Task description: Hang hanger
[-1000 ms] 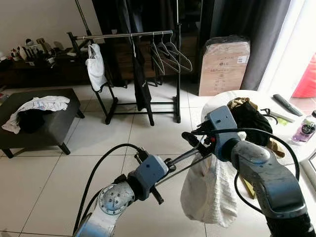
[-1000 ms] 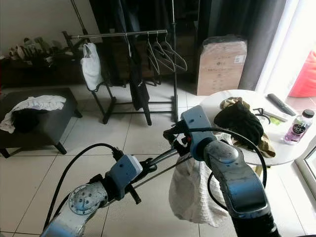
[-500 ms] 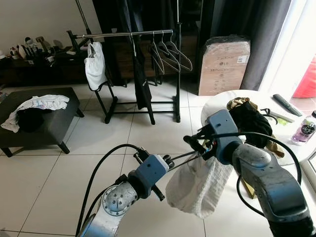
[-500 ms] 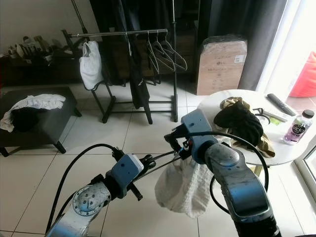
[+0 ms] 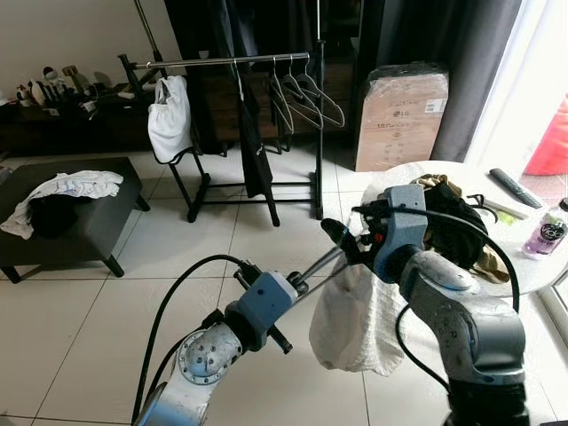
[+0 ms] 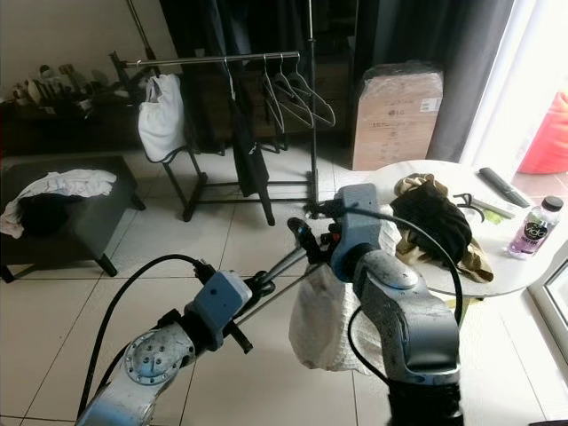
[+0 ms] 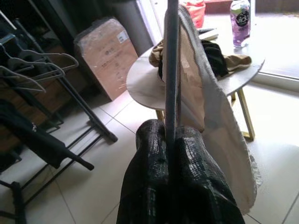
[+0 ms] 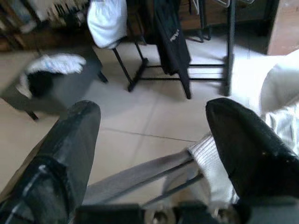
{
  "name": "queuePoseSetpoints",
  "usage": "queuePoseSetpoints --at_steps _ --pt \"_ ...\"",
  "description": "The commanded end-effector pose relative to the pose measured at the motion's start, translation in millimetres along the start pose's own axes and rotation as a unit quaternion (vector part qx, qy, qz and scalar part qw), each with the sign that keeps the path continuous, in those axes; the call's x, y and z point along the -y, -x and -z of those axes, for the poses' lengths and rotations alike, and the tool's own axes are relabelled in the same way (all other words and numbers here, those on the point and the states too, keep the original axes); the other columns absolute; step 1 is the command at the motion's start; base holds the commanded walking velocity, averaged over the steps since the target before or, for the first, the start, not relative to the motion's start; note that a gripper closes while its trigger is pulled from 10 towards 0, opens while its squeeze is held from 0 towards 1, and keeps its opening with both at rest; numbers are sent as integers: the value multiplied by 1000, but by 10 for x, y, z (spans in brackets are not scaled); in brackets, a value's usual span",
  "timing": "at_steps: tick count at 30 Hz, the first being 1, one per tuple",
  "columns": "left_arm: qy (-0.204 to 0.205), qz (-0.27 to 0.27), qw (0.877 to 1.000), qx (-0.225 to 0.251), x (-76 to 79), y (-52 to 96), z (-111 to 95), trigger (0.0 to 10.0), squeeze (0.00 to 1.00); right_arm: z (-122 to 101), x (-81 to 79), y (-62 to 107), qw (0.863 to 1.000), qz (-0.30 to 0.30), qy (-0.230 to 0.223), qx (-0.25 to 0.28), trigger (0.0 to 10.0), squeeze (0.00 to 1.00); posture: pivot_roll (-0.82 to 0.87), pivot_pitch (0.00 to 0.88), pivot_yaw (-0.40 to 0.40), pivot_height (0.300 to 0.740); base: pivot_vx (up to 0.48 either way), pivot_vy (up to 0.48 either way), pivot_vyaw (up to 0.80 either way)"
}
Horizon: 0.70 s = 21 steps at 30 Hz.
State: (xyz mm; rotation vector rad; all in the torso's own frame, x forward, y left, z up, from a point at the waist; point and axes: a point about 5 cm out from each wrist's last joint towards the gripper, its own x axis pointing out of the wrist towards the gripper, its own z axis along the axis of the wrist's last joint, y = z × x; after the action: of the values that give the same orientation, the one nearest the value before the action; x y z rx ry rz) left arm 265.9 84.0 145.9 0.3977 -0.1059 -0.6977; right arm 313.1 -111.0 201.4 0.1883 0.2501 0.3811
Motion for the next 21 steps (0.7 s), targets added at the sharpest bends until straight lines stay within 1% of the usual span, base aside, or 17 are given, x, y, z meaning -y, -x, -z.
queuePoseSetpoints --at_steps 1,3,6,9,11,14,18,21 --pt "-16 -13 999 41 -55 -2 -171 10000 0 -55 -43 -22 1000 -11 -28 7 10000 0 -73 86 43 740 0 0 0" --pt "-17 -14 999 41 -56 -2 -171 10000 0 -61 -35 -23 999 -9 -33 9 10000 0 -72 86 43 740 0 0 0" --pt "-17 -32 998 45 -89 -1 -176 10000 0 -51 -10 -16 999 -3 -38 11 10000 0 -72 87 42 740 0 0 0" --pt "-18 -41 998 50 -110 -7 -187 10000 0 -46 -34 -4 999 -8 -36 13 10000 0 -72 87 42 740 0 0 0" --pt "-18 -53 997 58 -137 -27 -214 10000 0 -65 -142 23 998 -41 -37 23 10000 0 -76 88 41 740 0 0 0" --pt "-14 -70 995 74 -175 -42 -263 10000 0 -34 -180 38 998 -51 -30 18 10000 0 -76 88 39 740 0 0 0" --pt "-15 -86 993 83 -207 -43 -291 10000 0 -3 -161 42 998 -46 -28 14 10000 0 -75 88 39 740 0 0 0" --pt "-12 -100 991 93 -233 -38 -314 10000 0 12 -82 47 999 -17 -22 17 10000 0 -75 85 39 740 0 0 0"
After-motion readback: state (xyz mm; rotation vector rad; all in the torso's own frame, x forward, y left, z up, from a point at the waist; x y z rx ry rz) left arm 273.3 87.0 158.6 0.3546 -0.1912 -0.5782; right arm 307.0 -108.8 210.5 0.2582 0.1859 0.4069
